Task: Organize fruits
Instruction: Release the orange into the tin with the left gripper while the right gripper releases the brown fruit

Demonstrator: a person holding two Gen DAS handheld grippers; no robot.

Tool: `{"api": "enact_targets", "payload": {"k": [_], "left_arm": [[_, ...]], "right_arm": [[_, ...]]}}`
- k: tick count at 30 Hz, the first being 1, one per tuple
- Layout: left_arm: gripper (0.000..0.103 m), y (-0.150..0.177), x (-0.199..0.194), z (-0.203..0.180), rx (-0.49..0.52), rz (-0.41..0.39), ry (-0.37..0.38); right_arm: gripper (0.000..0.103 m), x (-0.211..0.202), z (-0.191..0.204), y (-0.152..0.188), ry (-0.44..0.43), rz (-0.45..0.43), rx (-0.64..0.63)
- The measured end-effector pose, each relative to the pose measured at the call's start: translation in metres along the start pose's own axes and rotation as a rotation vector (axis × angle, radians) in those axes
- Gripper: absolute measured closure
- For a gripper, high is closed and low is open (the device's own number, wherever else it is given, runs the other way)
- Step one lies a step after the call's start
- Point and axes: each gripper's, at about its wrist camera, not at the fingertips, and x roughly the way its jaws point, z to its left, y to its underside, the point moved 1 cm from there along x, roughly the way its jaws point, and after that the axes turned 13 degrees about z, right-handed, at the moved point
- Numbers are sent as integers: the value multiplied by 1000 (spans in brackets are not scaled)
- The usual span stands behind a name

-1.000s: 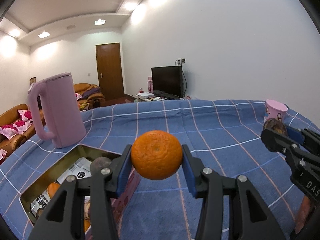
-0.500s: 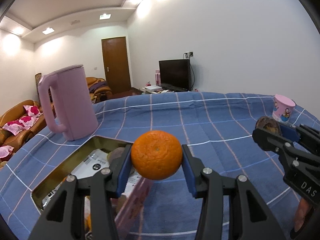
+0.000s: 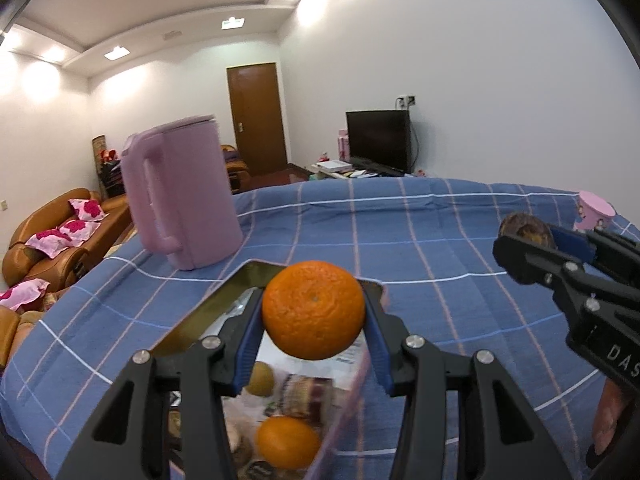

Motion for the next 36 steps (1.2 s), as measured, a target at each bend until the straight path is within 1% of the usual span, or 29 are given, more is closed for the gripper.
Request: {"api": "enact_targets", "payload": {"k": [8,22,30,36], "left_arm": [[54,-2,4,27,-17,26,-47],[54,-3,17,59,-39,92,-82],[54,-2,30,72,-42,143,-92],[54,1,31,81,-46,159,-100]], "right_arm": [[68,16,28,-18,-39,5,-49],[68,35,55,-33,-102,31,-58],[68,52,67,-37,-125,70,-61],[68,66,73,-39,-138,102,-59]]}}
